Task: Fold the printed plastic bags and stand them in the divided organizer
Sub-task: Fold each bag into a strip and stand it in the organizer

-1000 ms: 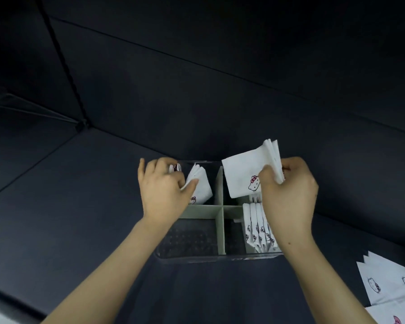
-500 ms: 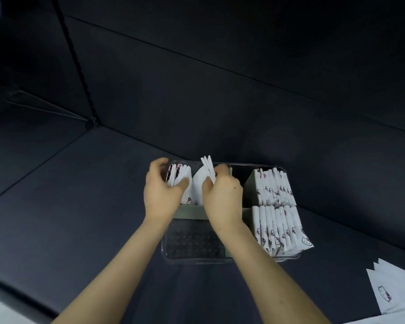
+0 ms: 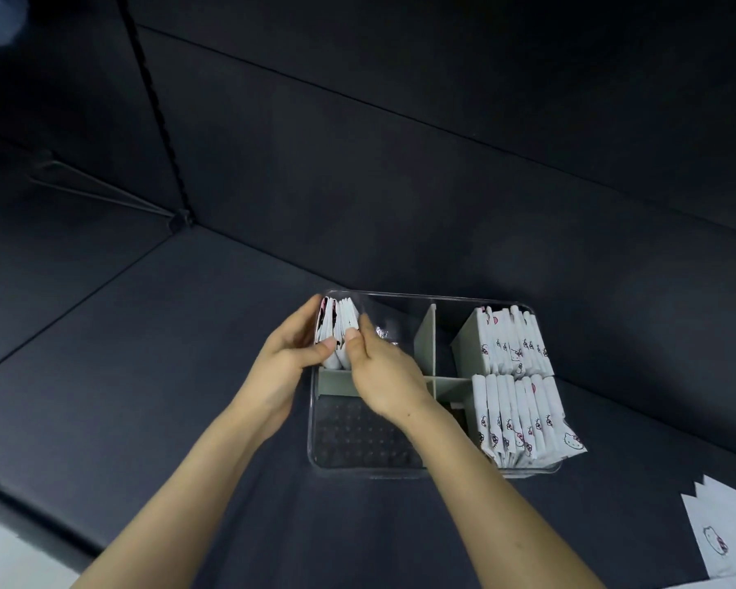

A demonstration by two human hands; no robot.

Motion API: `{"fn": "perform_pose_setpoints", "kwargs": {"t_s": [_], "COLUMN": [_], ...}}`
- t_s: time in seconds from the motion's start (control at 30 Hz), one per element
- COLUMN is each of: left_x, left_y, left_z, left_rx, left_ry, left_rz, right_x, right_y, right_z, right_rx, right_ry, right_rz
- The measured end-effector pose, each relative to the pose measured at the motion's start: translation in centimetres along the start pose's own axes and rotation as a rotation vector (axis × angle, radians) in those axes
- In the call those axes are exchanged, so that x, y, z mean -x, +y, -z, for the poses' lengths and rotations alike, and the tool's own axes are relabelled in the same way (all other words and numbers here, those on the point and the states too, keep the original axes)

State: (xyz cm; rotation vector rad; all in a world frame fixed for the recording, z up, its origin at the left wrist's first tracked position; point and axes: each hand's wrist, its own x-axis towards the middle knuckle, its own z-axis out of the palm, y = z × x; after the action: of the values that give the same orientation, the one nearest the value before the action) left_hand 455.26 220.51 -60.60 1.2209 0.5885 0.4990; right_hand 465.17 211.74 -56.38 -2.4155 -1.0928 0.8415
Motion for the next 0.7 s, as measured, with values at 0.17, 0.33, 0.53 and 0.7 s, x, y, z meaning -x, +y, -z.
{"fn": "perform_pose_setpoints", "kwargs": {"t_s": [0.17,0.33,0.53,0.7], "left_x": [-0.1,0.1,1.0,2.5], "left_y": [0.1,0.9,2.7,3.8], "left_z": [0.4,-0.2,-1.9,-5.6], "left_rx": [-0.005,-0.01,-0.411,-0.511], "left_ry": [-0.019,0.141,0.367,0.318], "left_rz": [0.008,-0.007,-0.34,-0.52], "right_x": [-0.2,0.1,1.0,4.3], "right_y": [0.4,1.5,2.9,3.9], "right_z": [-0.5,-0.7,0.0,2.5], "right_rx": [0.052,0.11,0.016,-0.052], "right_ry": [0.004,0.091,0.21,0.269], "right_rz": [0.037,0.085,0.162,0.203]}}
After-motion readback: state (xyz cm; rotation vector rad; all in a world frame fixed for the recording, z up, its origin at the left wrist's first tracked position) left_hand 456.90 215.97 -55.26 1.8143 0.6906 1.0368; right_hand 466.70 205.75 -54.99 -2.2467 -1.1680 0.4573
